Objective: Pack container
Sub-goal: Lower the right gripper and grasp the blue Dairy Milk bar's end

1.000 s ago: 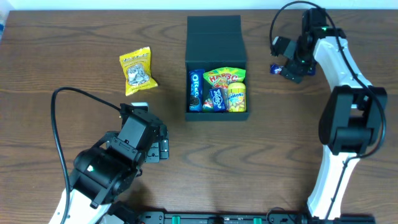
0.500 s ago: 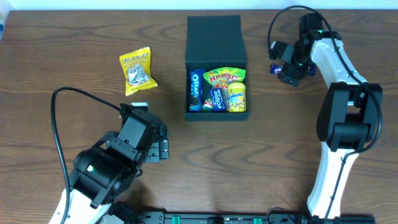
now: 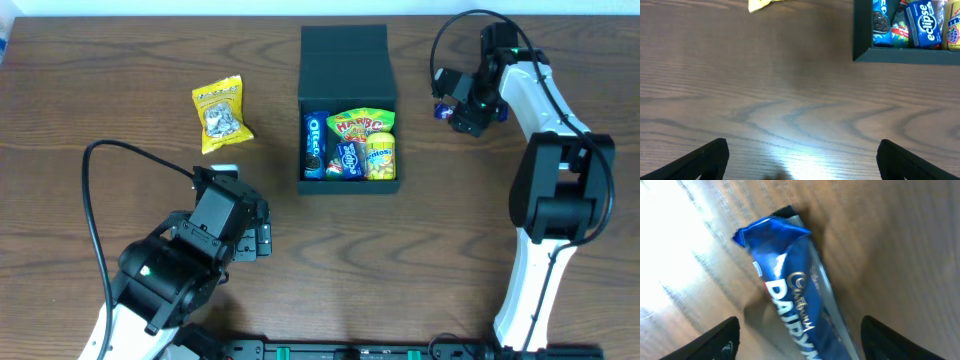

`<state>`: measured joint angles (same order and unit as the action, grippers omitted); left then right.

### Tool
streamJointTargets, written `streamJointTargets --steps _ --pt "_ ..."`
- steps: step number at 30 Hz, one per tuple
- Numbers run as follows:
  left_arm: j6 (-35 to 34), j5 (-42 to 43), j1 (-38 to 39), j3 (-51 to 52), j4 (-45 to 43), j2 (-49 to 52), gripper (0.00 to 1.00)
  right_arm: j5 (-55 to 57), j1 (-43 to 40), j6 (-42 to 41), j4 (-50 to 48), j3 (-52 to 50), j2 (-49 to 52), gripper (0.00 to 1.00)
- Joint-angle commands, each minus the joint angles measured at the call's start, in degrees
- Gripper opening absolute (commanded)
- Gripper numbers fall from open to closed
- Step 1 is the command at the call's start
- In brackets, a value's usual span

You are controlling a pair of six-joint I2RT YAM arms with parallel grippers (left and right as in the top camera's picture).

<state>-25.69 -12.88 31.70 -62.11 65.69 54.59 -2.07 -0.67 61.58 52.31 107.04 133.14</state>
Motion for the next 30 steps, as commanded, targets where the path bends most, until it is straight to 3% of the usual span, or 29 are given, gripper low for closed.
streamJointTargets --steps 1,8,15,21,30 --pt "-0.4 -1.0 -0.2 0.1 0.1 -0.1 0.95 -1.0 0.0 -0.2 0.5 0.4 1.1 0.74" --pt "-0.4 -1.0 -0.2 0.1 0.1 -0.1 0.95 -1.0 0.0 -0.2 0.5 -0.3 1.1 0.72" --pt "-0.5 -1.0 -0.2 0.1 0.1 -0.1 0.95 -1.0 0.0 -0.2 0.4 -0.3 1.1 0.50" --pt "-0.5 -1.0 -0.2 0.1 0.1 -0.1 0.95 -1.0 0.0 -0.2 0.4 -0.3 1.1 0.40" --pt "-0.5 -1.0 -0.2 0.1 0.1 -0.1 0.95 -1.0 0.0 -0.2 0.5 -0.3 1.1 0.34"
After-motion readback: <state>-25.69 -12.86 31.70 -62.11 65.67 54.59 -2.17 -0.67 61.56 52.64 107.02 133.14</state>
